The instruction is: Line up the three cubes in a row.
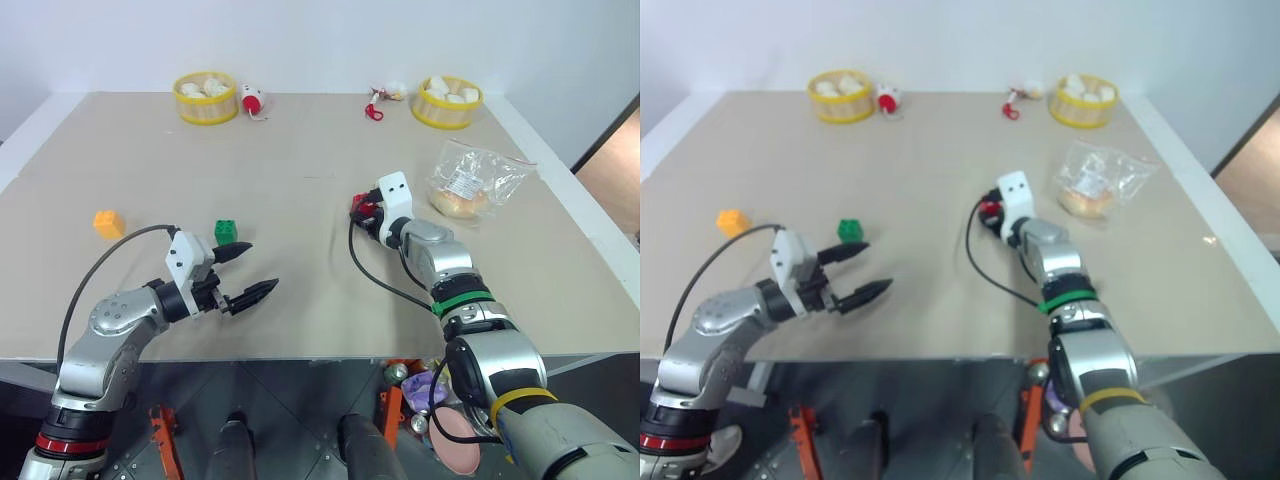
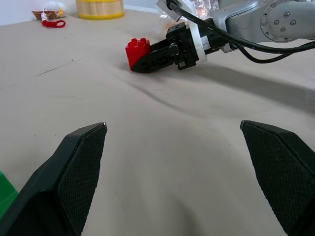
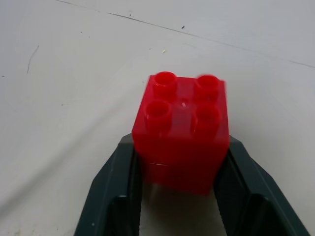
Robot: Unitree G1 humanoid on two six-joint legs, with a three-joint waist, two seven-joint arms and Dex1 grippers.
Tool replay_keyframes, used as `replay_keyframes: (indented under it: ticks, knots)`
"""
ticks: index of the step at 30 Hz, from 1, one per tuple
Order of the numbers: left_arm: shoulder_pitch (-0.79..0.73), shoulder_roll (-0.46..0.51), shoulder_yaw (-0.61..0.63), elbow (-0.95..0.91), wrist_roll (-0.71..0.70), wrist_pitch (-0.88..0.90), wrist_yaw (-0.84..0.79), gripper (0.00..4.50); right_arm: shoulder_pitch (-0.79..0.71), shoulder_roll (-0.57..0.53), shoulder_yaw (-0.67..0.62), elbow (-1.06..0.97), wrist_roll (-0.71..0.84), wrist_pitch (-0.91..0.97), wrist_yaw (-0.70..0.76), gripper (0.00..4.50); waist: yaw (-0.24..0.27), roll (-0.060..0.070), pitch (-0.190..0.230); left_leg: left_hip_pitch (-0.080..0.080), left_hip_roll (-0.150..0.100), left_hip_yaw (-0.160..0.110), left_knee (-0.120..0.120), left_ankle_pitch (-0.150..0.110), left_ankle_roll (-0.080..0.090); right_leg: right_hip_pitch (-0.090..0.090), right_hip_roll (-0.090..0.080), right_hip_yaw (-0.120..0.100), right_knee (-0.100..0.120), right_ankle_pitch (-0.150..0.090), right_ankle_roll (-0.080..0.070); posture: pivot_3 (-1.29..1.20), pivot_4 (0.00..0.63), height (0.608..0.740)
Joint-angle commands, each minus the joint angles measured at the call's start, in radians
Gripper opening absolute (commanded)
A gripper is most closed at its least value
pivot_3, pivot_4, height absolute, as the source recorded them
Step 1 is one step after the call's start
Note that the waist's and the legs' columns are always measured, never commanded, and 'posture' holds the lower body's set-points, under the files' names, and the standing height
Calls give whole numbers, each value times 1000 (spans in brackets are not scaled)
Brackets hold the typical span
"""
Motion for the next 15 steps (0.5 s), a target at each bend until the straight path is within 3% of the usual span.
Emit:
replay_keyframes:
  ticks: [1,8,13,15]
  knots:
    - [13,18,39,-53,-19,-2,2,4500,-47,-6,-3,-13,5,-58,58,1280,0,0,0,0,0,0,0,0,0,0,0,0,0,0,0,0,150,740]
    - [67,93,107,-80,-70,30,-42,4500,-61,-76,1,-8,7,-188,264,1280,-1,0,0,0,0,0,-2,0,0,0,0,0,0,-1,0,0,150,740]
    - [70,129,143,-89,-120,62,-73,4500,-41,-126,11,-65,63,-237,547,1280,-6,0,0,0,0,0,-2,0,0,-1,0,0,0,-1,0,0,150,740]
    - [68,151,154,-88,-146,74,-108,4500,-8,-162,48,-113,77,-241,724,1280,-9,0,0,0,0,0,-2,0,0,-1,0,0,0,-1,0,0,150,740]
